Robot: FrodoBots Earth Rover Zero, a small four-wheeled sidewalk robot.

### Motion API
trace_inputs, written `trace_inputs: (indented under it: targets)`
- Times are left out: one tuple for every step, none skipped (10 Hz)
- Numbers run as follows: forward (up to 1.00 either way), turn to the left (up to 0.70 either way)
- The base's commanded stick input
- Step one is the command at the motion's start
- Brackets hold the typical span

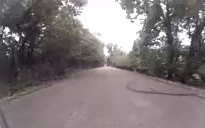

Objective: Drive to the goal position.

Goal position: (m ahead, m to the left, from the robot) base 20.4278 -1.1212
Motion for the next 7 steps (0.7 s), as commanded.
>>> trace_inputs:
  targets:
    - [0.7, 0.0]
    - [0.7, 0.0]
    - [0.7, 0.0]
    - [0.7, 0.0]
    - [0.7, 0.0]
    - [0.7, 0.0]
    - [0.7, 0.0]
